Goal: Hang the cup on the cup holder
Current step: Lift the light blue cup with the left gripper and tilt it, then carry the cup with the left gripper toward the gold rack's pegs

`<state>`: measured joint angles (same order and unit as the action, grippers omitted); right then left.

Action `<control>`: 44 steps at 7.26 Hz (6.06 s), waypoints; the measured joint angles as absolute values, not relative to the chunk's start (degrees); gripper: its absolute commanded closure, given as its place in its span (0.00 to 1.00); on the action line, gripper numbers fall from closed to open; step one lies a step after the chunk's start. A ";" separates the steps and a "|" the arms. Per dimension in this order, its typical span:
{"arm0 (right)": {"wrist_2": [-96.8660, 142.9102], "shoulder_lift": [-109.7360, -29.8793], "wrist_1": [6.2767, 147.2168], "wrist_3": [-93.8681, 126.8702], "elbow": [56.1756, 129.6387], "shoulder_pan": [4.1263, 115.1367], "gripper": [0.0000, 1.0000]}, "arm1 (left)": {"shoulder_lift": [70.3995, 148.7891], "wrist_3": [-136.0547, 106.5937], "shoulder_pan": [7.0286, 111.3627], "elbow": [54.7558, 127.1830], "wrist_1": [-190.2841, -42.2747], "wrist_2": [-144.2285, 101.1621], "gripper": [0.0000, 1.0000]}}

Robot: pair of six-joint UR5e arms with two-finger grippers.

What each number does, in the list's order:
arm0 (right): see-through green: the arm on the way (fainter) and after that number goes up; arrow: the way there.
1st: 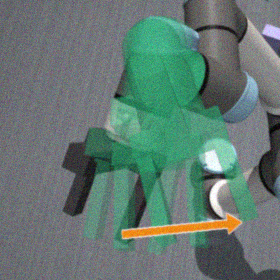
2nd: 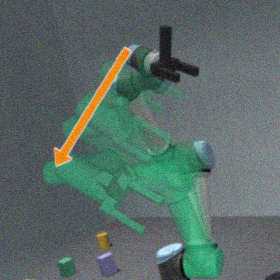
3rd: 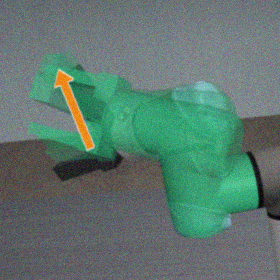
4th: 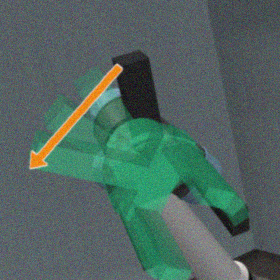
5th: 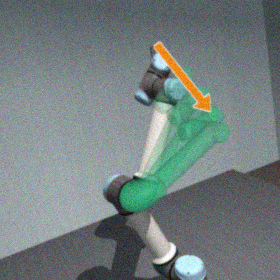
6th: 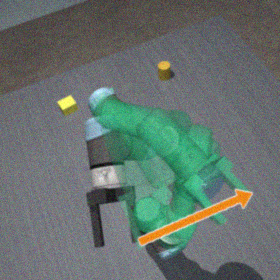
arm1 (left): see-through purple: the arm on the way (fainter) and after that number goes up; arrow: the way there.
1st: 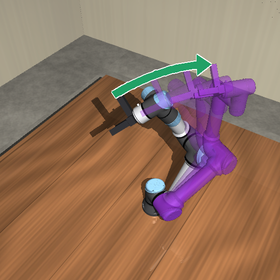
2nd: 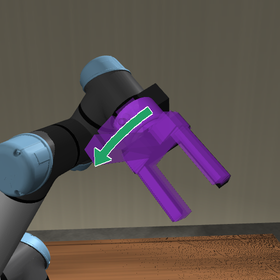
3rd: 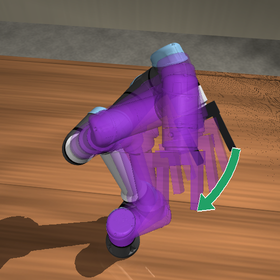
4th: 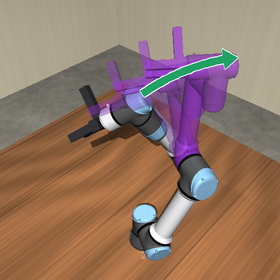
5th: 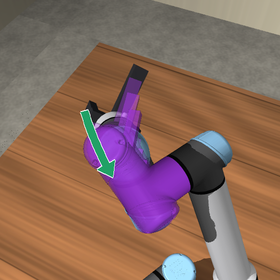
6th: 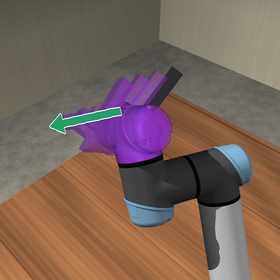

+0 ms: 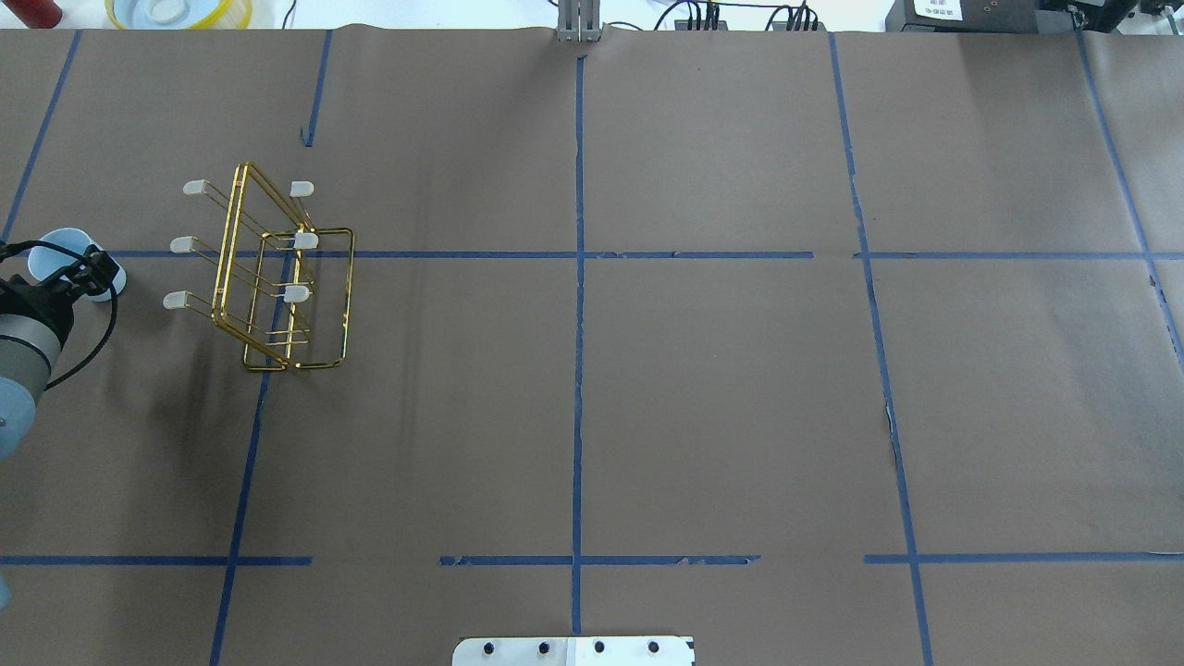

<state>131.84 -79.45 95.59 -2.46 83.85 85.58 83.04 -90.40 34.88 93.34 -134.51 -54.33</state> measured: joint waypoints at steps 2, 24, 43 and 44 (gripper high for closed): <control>131.84 -79.45 95.56 -2.46 83.85 85.57 0.00 | 84.40 -92.03 33.89 90.85 -134.53 -52.43 0.00; 131.84 -79.46 95.58 -2.46 83.85 85.54 0.00 | 79.17 -82.87 44.45 97.13 -145.68 -57.68 1.00; 131.84 -79.45 95.55 -2.46 83.85 85.57 0.00 | 72.16 -180.18 23.99 105.52 -195.16 -41.33 1.00; 131.84 -79.45 95.54 -2.46 83.85 85.58 0.00 | 72.71 -182.78 18.74 105.32 -195.24 -33.85 1.00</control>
<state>131.84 -79.45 95.54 -2.46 83.85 85.58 72.71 -182.78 18.74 105.32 -195.24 -33.85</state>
